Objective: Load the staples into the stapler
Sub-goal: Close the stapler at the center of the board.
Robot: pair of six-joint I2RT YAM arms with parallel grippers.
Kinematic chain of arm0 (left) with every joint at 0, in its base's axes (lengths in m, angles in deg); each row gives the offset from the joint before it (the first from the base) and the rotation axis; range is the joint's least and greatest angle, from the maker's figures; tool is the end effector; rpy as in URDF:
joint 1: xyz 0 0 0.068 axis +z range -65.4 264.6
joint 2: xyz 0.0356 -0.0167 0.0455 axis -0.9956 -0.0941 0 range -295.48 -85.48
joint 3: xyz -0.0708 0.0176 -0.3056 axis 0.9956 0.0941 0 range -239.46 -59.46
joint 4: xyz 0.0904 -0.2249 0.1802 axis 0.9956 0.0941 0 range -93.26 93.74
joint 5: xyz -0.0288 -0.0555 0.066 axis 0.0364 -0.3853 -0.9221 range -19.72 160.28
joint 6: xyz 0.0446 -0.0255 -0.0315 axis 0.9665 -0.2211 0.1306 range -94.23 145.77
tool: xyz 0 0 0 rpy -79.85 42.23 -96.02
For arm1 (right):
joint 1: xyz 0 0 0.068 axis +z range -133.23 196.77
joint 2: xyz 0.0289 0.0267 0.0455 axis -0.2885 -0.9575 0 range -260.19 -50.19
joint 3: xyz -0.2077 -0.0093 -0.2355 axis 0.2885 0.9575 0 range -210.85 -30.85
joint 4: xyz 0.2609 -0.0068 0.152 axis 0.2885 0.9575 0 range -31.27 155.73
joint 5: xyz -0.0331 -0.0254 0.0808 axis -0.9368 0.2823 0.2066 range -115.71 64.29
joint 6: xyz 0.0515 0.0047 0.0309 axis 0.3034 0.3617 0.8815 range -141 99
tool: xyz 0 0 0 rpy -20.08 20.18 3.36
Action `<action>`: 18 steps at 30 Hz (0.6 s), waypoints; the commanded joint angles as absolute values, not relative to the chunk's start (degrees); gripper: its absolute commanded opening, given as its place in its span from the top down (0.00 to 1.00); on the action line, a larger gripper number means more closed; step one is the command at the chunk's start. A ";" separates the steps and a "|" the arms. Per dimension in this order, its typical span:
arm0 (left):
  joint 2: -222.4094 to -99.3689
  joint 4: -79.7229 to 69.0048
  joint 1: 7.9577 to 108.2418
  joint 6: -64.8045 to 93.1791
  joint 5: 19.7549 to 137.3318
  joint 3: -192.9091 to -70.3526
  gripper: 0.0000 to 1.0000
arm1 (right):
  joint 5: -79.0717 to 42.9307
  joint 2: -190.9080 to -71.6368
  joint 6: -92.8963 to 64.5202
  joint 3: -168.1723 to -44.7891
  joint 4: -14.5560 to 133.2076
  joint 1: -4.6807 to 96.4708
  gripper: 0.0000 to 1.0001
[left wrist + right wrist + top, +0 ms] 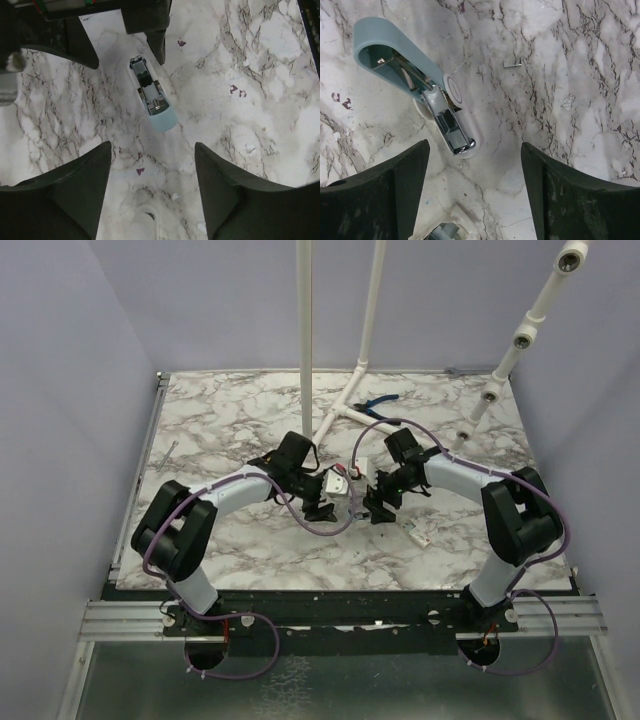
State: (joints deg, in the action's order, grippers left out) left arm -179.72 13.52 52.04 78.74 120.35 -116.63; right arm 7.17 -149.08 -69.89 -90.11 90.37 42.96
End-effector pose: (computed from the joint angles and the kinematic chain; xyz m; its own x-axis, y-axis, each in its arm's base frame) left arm 0.2927 -0.2275 0.2107 0.1706 0.4992 -0.8496 0.9809 -0.1676 0.0984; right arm 0.3151 0.1820 0.1734 -0.1616 -0.7845 -0.5986 -0.9868 0.1300 0.0961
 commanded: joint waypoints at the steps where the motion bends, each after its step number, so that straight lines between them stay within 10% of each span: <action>1: -181.30 3.03 49.96 71.72 119.99 -113.88 0.37 | 3.92 -151.00 -68.69 -89.50 88.38 43.23 0.25; 18: -183.70 -18.69 44.65 54.09 110.90 -108.50 0.68 | 6.75 -154.47 -64.27 -89.88 88.52 43.22 0.55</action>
State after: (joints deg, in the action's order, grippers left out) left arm -182.01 -13.06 46.54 59.11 114.49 -109.33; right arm 5.80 -151.49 -66.06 -90.57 87.51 42.96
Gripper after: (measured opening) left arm 0.321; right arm 0.465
